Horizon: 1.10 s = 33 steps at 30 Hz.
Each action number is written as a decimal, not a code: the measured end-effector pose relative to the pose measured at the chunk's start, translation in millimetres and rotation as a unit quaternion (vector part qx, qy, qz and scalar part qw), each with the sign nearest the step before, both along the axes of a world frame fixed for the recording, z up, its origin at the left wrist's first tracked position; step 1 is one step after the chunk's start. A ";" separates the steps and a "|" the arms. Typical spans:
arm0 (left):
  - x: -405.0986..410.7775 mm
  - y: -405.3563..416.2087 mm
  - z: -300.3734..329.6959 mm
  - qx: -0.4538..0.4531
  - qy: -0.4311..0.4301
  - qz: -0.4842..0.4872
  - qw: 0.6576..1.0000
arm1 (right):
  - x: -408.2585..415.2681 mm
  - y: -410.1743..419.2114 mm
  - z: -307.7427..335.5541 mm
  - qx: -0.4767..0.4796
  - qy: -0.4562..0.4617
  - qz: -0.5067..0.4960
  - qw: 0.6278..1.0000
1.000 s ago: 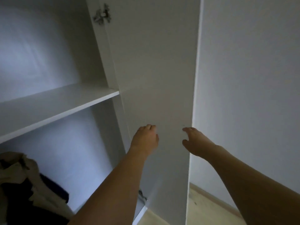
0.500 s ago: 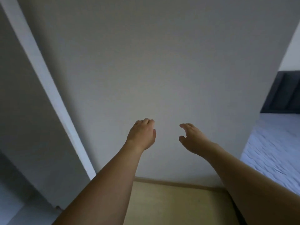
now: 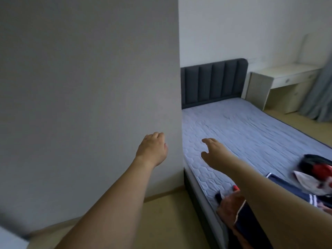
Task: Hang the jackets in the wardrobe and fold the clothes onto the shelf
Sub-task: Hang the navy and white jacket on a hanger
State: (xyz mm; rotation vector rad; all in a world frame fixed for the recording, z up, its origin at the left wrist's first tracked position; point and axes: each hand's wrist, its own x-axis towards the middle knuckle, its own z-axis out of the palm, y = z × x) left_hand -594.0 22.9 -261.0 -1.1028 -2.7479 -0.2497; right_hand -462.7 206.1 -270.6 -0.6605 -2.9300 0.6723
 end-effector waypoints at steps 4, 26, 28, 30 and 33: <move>52.4 103.2 -3.9 0.022 -0.001 0.001 1.000 | 52.0 103.8 -15.3 -0.002 -0.010 0.000 1.000; 279.0 666.7 -83.3 -0.028 -0.124 -0.050 0.991 | 314.1 662.4 -80.2 -0.114 -0.067 -0.100 0.986; 292.9 703.0 -86.2 -0.021 -0.160 -0.032 0.986 | 334.6 706.1 -85.1 -0.135 -0.073 -0.118 0.981; 299.8 742.1 -89.0 -0.006 -0.177 -0.021 0.984 | 349.0 752.1 -88.1 -0.145 -0.059 -0.138 0.978; 302.5 809.7 -110.4 0.003 -0.207 -0.019 0.978 | 368.4 824.6 -100.8 -0.151 -0.045 -0.166 0.973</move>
